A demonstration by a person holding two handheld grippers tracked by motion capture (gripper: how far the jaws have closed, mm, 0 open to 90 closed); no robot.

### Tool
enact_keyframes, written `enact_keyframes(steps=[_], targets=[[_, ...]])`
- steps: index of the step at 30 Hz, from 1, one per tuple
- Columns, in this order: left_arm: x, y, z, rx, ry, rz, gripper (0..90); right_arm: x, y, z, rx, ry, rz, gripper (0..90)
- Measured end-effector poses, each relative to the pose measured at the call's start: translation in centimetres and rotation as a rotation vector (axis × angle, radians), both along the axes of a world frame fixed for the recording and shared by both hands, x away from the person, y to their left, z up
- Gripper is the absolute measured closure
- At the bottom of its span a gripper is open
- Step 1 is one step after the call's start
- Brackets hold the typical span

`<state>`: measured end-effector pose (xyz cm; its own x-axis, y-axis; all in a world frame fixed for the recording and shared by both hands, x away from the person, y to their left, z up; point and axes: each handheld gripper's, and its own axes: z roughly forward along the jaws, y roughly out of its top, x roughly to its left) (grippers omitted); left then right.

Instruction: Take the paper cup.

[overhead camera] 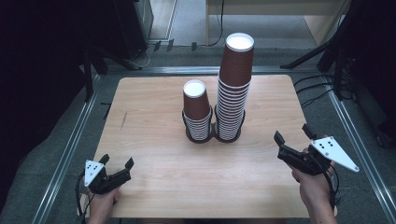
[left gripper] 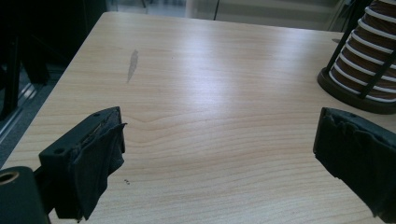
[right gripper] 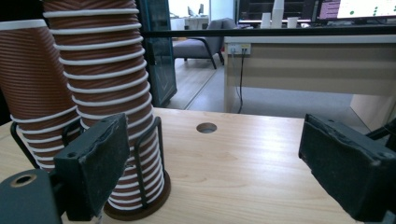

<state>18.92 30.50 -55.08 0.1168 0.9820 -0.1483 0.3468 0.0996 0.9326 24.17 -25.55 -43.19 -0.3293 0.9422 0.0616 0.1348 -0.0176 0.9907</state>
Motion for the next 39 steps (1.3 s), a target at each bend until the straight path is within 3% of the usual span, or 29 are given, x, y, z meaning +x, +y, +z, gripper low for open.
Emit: enact_keyframes(steps=[15, 39], targets=[[0.0, -0.2, -0.1, 0.012, -0.003, -0.007, 2.3, 1.3, 2.6, 2.0, -0.003, -0.02, 0.06, 5.6], [0.0, -0.5, -0.1, 0.032, -0.001, -0.013, 2.4, 3.5, 6.3, 4.6, 0.021, -0.036, 0.101, 3.6]])
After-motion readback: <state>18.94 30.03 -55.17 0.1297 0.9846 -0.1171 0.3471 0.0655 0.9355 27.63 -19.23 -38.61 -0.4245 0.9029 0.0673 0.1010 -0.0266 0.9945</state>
